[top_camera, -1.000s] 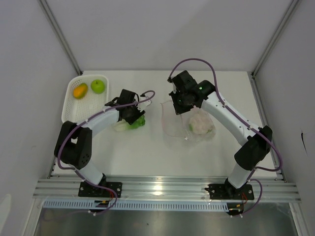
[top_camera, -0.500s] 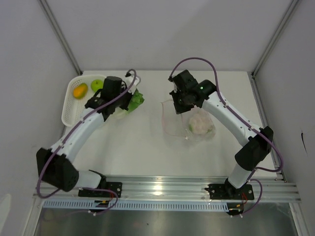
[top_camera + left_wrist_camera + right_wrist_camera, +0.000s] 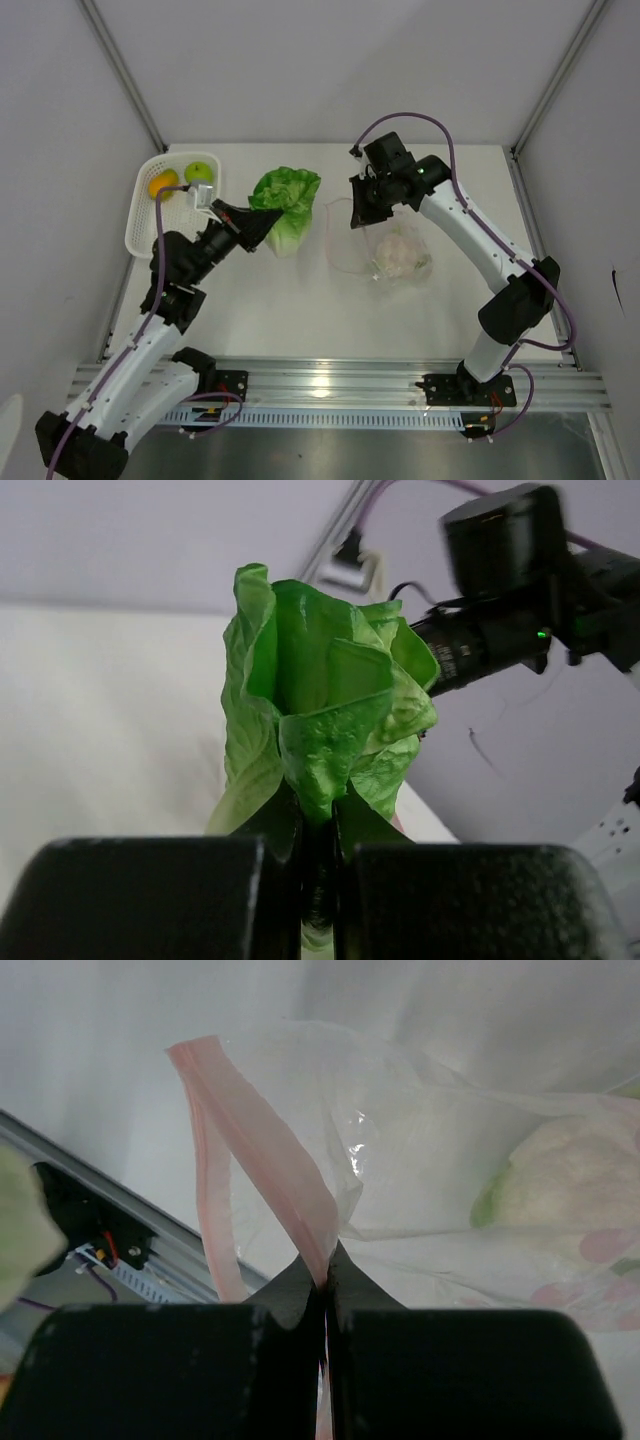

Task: Place the food in the zip-top bag and seal the zipper
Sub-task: Pick up the fake vegetable at the center of the board, then place the fake vegetable in the zipper food storage bag.

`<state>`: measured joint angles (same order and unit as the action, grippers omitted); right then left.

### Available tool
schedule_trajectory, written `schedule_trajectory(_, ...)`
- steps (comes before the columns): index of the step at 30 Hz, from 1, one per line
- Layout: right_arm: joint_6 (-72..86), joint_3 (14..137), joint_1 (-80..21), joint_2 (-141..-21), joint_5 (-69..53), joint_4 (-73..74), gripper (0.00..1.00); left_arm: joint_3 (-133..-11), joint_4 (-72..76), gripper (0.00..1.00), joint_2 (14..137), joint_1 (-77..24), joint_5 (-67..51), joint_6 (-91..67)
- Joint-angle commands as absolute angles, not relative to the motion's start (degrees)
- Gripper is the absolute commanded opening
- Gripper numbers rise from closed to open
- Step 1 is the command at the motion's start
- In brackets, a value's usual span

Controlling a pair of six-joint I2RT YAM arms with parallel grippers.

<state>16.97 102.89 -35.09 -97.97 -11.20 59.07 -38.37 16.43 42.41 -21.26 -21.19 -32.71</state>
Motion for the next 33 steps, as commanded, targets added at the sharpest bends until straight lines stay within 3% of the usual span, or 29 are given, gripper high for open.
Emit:
schedule_trajectory(1,20.38,103.19,-35.68,-96.86,-15.65,54.5,0.0,-35.16,30.68,0.01,45.88,-23.63,-17.87,-54.58)
schedule_trajectory(7,24.25,101.69,-37.17,-98.08,-15.29,50.81,0.0,-35.68,28.48,0.01,45.79,-36.29,7.08,-51.85)
schedule_trajectory(15,29.0,100.29,-37.27,-97.12,-16.43,47.9,0.0,-37.36,20.65,0.01,47.82,-40.42,20.46,-59.58)
schedule_trajectory(18,32.33,98.8,-37.18,-95.89,-17.31,45.01,0.0,-34.37,28.86,0.01,48.16,-44.37,28.64,-57.41)
schedule_trajectory(25,39.97,96.51,-37.09,-95.45,-23.72,38.85,0.0,-28.13,51.64,0.06,54.4,-47.37,28.56,-52.04)
schedule_trajectory(33,46.93,94.74,-35.77,-91.93,-26.62,33.23,0.0,-24.17,60.91,0.08,56.69,-48.08,29.88,-45.09)
